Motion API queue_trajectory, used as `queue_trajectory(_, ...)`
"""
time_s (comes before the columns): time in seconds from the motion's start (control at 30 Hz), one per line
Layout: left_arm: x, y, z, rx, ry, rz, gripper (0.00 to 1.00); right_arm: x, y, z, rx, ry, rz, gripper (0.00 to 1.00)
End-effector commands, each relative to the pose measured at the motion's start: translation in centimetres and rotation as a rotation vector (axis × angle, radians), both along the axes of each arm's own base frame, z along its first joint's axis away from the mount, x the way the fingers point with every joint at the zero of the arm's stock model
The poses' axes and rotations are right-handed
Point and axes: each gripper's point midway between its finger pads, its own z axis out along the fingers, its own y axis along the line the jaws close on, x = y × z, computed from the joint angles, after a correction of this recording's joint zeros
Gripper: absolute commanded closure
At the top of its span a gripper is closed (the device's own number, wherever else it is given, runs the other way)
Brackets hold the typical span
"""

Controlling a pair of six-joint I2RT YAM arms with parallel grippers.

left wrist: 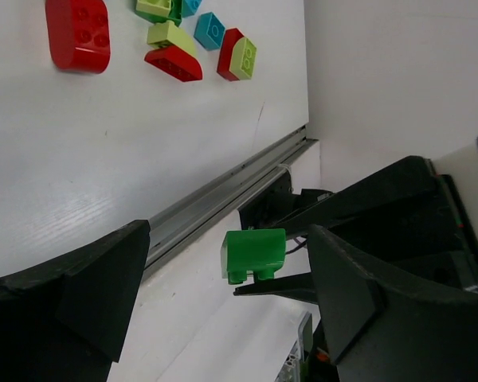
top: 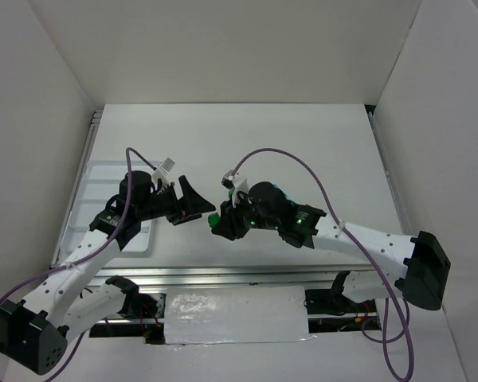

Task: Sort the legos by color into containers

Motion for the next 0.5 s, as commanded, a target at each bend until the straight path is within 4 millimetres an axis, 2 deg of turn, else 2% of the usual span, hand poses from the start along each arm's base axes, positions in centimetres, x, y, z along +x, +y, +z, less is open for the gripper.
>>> queue_trajectory(0.0, -0.3, -1.0, 0.7, -0.044, -0.013, -0.031, 0.09, 0.6, 1.6, 3.7, 0.089, -0.091, 0.037, 1.00)
queue_trajectory(0.07, -0.4, -1.3, 0.3, -0.041, 0.001, -0.036, 0.11, 0.6, 1.8, 4.4, 0.119, -0.101, 0.036, 1.00)
queue_trajectory(0.2, -0.5, -2.0, -0.1, -0.037, 0.002, -0.043, 0.18, 0.6, 2.1, 4.3, 0.117, -0.095, 0.050, 0.99)
queue_trajectory(0.27, -0.5, -2.3, -0.5, -0.022, 0.010, -0.051, 0.26, 0.7, 2.1, 4.1, 0.111, -0.091, 0.040, 0.98)
queue_trajectory(0.37, -0.7, -2.9, -0.6, -0.009, 0.013, -0.070, 0.46, 1.5, 2.1, 3.9, 0.100, -0.101, 0.001, 0.98)
queue_trajectory(0.4, -0.7, -2.9, -0.6, -0.005, 0.013, -0.072, 0.60, 1.8, 2.1, 3.7, 0.092, -0.101, -0.014, 0.98)
queue_trajectory(0.47, -0.7, -3.0, -0.9, 0.013, 0.019, -0.070, 0.71, 2.7, 2.0, 3.5, 0.071, -0.111, -0.057, 0.98)
